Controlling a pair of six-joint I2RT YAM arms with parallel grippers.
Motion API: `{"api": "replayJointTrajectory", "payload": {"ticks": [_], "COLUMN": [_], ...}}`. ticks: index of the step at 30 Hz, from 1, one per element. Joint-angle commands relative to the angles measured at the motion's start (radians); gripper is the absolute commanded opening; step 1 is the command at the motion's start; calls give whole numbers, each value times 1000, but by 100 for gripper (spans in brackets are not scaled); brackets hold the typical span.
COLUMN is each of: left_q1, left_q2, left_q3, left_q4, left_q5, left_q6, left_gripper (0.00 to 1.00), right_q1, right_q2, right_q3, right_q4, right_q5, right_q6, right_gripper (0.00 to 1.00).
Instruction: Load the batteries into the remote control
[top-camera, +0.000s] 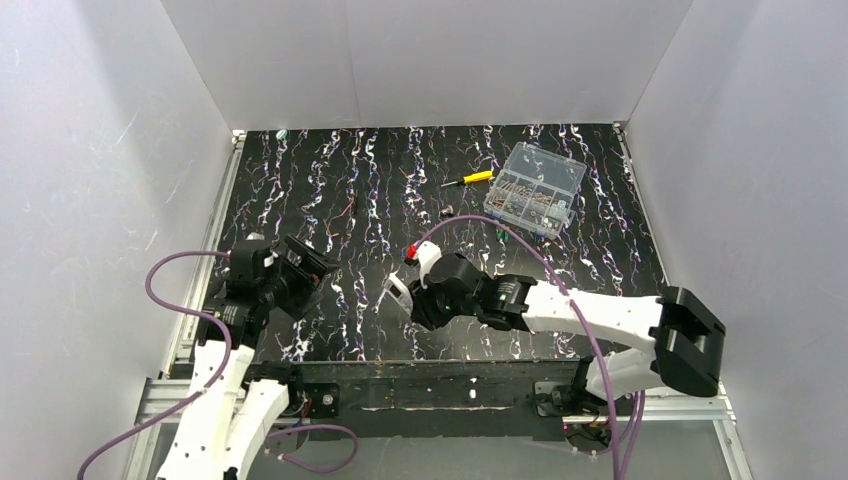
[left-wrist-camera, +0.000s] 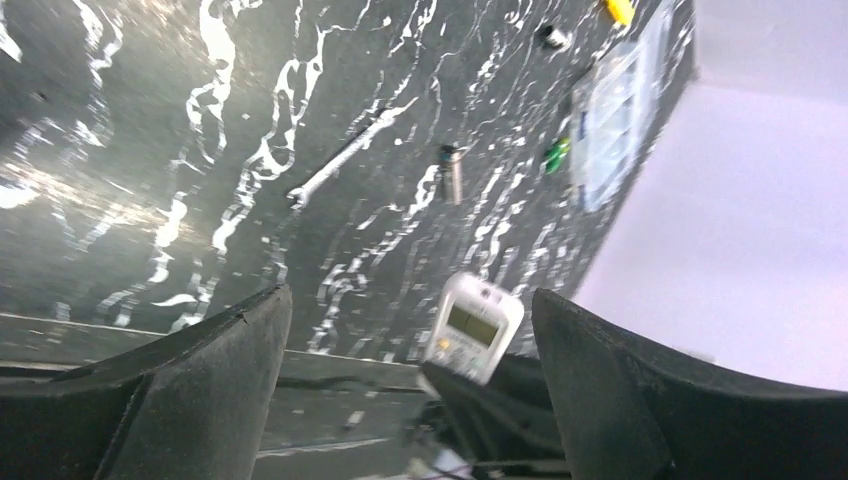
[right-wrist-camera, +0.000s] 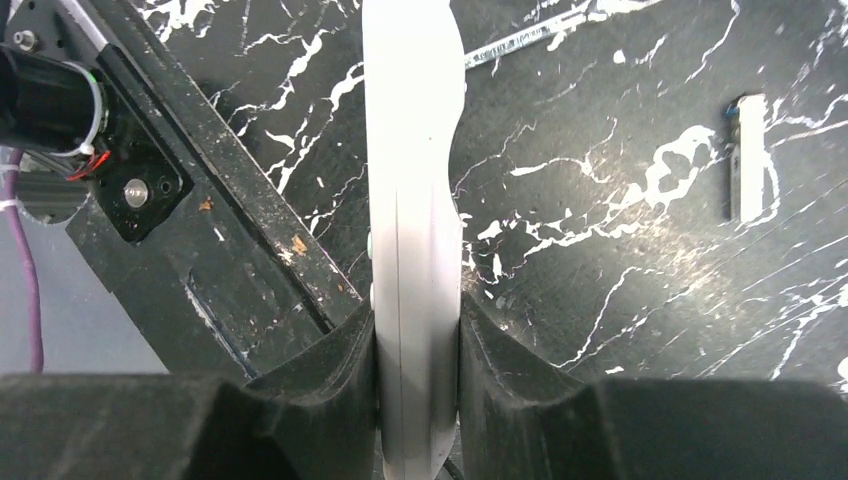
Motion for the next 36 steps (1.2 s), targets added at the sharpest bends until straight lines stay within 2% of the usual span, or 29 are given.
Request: {"api": "replayJointTrajectory", "payload": {"ticks": [1,6,7,8,9,11,22,31,36], "left_q1": [-10,-85,-123,-218,-267,-326,-372,-388,-394], "left_q2": [63,105,120,152,167,182,187,189,184], "left_q3": [34,105,132,149,148,144,161,146,128], "left_q4": [10,-6,-20,-30,-28,-18,-2,23,34], "left_q5": [40,9,-15,-54,-69,-88,-118,-104,-102], "left_q6": [-382,-500,-523,-570,-595,-624,-658,-685,-695], "left_gripper": [88,87,87,87,87,87,83,67,61], "right_q1": [28,35,36,45,54,70,135,151,152], "right_q2": [-75,-96,-91,-85,-83,-81,-42,13,43], "right_q3": [15,74,98,146,163,186,234,259,282], "right_q4": [8,-37,-54,-65,-56,-28,-30,18,54], "right_q5": [69,180,204,227,246,256,240,293,334], "right_q6": [-150,-328,-373,-453,-493,-580,-759,-802,-817], "right_gripper": [1,1,1,1,1,1,1,1,1]}}
